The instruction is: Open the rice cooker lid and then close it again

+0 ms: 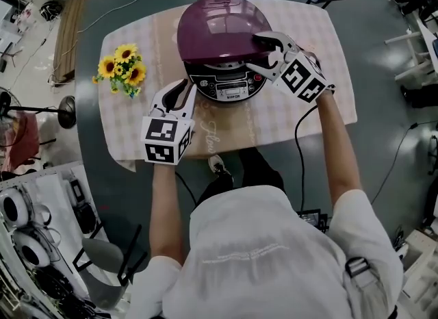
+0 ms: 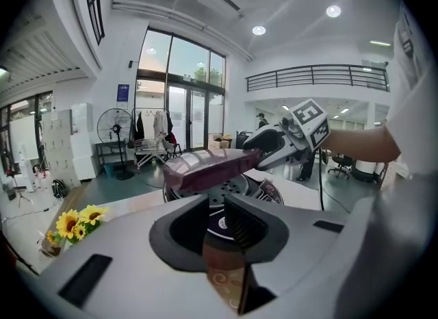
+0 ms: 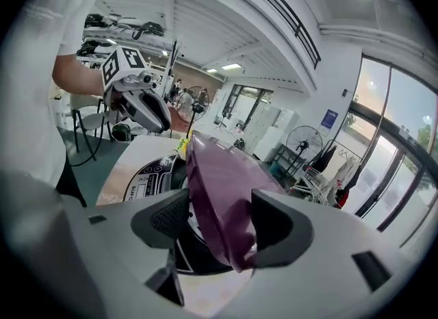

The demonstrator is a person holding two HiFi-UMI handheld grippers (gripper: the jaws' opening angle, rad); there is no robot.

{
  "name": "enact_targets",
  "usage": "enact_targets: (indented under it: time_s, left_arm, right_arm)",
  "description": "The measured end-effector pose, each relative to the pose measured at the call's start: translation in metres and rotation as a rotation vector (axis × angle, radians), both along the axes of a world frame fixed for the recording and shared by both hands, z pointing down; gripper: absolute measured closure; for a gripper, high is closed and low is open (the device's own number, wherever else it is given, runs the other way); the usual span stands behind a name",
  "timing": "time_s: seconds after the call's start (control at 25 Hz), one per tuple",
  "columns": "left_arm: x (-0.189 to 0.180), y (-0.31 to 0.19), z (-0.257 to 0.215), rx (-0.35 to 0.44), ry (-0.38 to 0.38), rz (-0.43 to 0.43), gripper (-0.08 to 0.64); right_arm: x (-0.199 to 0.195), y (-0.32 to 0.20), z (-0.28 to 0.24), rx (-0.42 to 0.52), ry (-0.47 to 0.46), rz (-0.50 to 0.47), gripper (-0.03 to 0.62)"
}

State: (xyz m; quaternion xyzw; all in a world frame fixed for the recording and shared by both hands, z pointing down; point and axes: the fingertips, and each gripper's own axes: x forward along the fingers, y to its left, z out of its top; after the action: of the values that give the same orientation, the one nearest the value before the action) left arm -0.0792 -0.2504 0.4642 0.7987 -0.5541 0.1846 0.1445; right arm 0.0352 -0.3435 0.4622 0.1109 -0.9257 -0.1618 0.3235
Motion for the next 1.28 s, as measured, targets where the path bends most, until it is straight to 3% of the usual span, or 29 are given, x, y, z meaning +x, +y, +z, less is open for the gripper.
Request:
enact_targets:
  time_s: [0.64,0.96,1.28]
  left_arm:
    - [0.023,-0.036,0.001,0.044,-0.006,0.052,0.482]
    - [0.024,-0.054,0.012,0.037,-0.007,0.031,0.482]
    - [0.025,-0.054,0.026,0.002,-0.002,0.031,0.482]
  right_arm:
    - [0.003,0.017,0.03,-0.132,-0.042,0.025,0.291]
    - [0.003,0.011,0.024,-0.221,-0.127,0.073,0.306]
    - [0.007,0.009,0.033,-0.273,-0.13,0.073,0.321]
